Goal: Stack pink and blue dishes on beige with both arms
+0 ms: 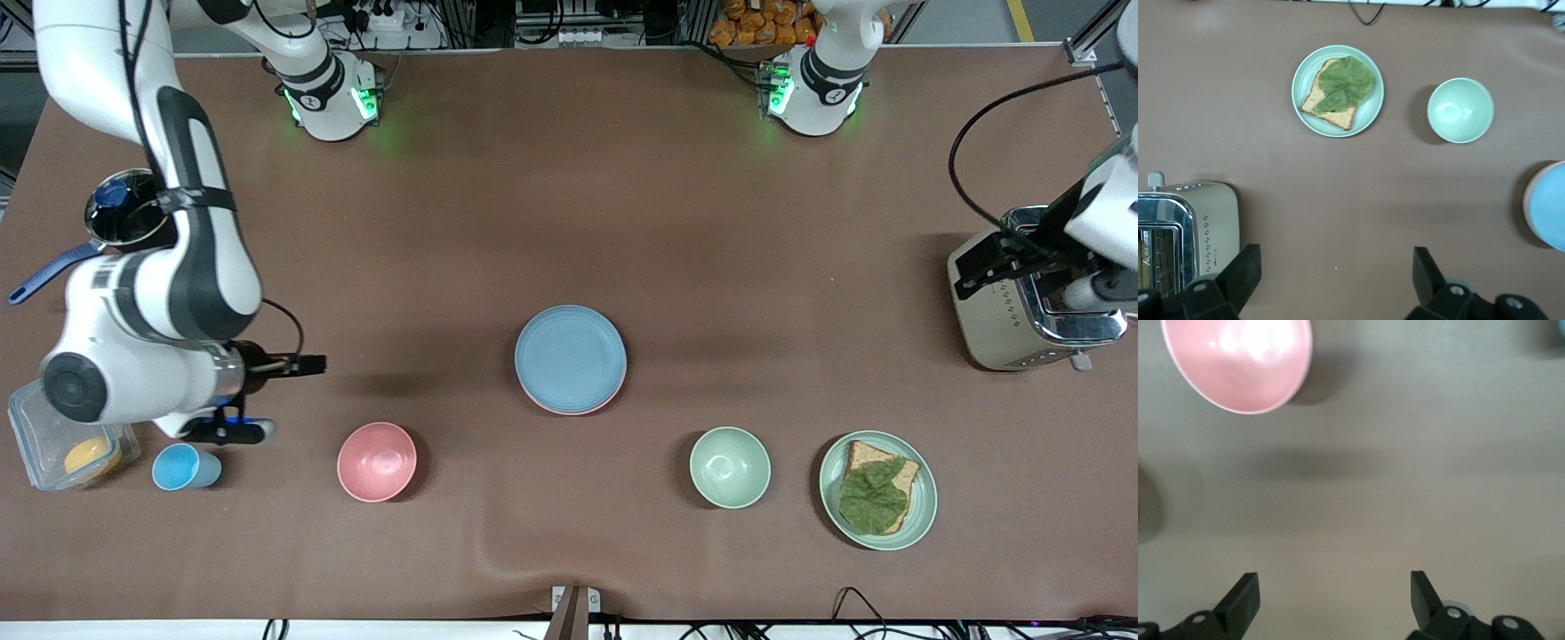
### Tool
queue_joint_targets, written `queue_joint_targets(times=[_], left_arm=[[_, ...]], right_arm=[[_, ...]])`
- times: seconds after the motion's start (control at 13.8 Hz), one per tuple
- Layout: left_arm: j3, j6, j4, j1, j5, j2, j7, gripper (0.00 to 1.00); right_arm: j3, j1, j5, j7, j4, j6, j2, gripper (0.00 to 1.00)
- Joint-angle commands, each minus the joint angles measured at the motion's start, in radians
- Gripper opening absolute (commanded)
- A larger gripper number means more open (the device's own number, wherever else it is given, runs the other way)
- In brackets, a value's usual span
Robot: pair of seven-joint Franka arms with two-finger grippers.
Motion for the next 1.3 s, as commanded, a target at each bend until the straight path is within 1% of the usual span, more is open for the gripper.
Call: queue_joint_targets(times=[0.0, 0.07, 0.14, 0.22, 0.29, 0.36, 0.43, 0.51, 0.65, 0.79, 0.87, 1.08, 1.23], left_arm=[[0.034, -0.063, -0.026, 0.006, -0.035, -0.082, 0.064, 1.0], [0.072, -0.07, -0.024, -0.037, -0.035, -0.077, 0.078, 1.0], [0.133, -0.07, -0.023, -0.093, -0.034, -0.068, 0.086, 1.0], [0.161, -0.068, -0.017, -0.127, -0.034, -0.051, 0.086, 1.0], [0.168, -0.068, -0.015, -0.158, -0.029, -0.047, 0.081, 1.0], [0.178, -0.067, -0.01, -0.184, -0.025, -0.039, 0.074, 1.0], [0.189, -0.067, -0.009, -0.189, -0.025, -0.037, 0.075, 1.0], [0.191, -0.067, -0.009, -0.184, -0.026, -0.036, 0.078, 1.0], [0.192, -0.067, -0.007, -0.192, -0.026, -0.033, 0.075, 1.0], [0.192, -0.067, -0.006, -0.19, -0.028, -0.025, 0.072, 1.0], [0.191, -0.067, -0.006, -0.189, -0.026, -0.025, 0.072, 1.0], [0.191, -0.068, -0.006, -0.183, -0.031, -0.025, 0.074, 1.0], [0.191, -0.067, -0.006, -0.18, -0.038, -0.024, 0.074, 1.0]], right_arm=[[0.01, -0.044, -0.045, -0.037, -0.063, -0.007, -0.105, 1.0], [0.01, -0.062, -0.065, -0.037, -0.112, 0.006, -0.165, 1.0], [0.01, -0.084, -0.093, -0.038, -0.164, 0.035, -0.232, 1.0], [0.012, -0.098, -0.113, -0.04, -0.206, 0.058, -0.295, 1.0], [0.012, -0.104, -0.123, -0.037, -0.217, 0.06, -0.344, 1.0], [0.015, -0.104, -0.154, -0.035, -0.223, 0.053, -0.394, 1.0], [0.018, -0.105, -0.194, -0.038, -0.238, 0.043, -0.432, 1.0], [0.019, -0.113, -0.199, -0.041, -0.252, 0.005, -0.47, 1.0], [0.019, -0.121, -0.206, -0.043, -0.243, -0.101, -0.51, 1.0], [0.041, -0.119, -0.206, -0.032, -0.218, -0.135, -0.541, 1.0], [0.051, -0.127, -0.196, -0.029, -0.215, -0.132, -0.538, 1.0], [0.05, -0.132, -0.18, -0.026, -0.206, -0.09, -0.531, 1.0], [0.05, -0.127, -0.182, -0.027, -0.2, -0.096, -0.531, 1.0]])
